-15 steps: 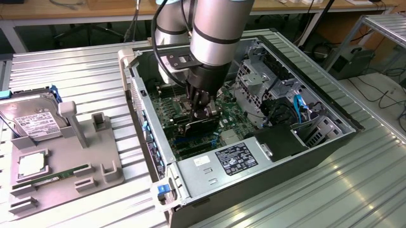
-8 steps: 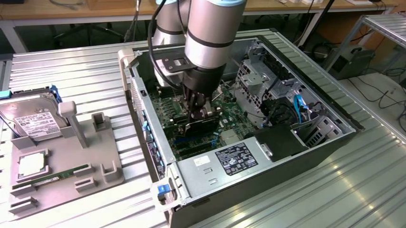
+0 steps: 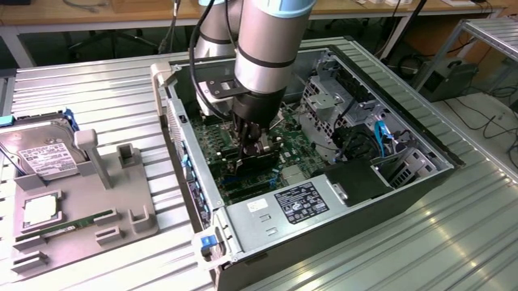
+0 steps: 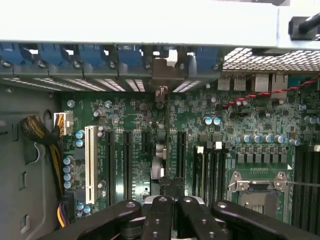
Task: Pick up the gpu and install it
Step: 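Press down on the gpu until it lock into place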
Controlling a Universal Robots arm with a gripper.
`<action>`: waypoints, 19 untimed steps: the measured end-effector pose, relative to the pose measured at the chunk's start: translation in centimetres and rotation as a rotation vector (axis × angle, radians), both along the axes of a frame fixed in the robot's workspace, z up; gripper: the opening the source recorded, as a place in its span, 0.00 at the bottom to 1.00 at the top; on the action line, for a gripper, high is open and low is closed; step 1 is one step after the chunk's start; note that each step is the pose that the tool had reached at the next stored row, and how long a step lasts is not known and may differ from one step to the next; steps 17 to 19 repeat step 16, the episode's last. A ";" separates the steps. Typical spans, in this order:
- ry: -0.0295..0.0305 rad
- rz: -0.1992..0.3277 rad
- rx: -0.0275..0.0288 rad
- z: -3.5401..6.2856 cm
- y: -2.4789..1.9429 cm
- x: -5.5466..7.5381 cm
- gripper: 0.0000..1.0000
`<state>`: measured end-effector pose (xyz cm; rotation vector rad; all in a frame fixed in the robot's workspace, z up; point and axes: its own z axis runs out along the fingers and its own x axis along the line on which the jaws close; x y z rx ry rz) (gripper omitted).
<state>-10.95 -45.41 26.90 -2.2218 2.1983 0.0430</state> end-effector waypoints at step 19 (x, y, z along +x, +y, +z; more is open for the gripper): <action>0.0077 0.000 0.0008 2.53 0.05 0.0 0.11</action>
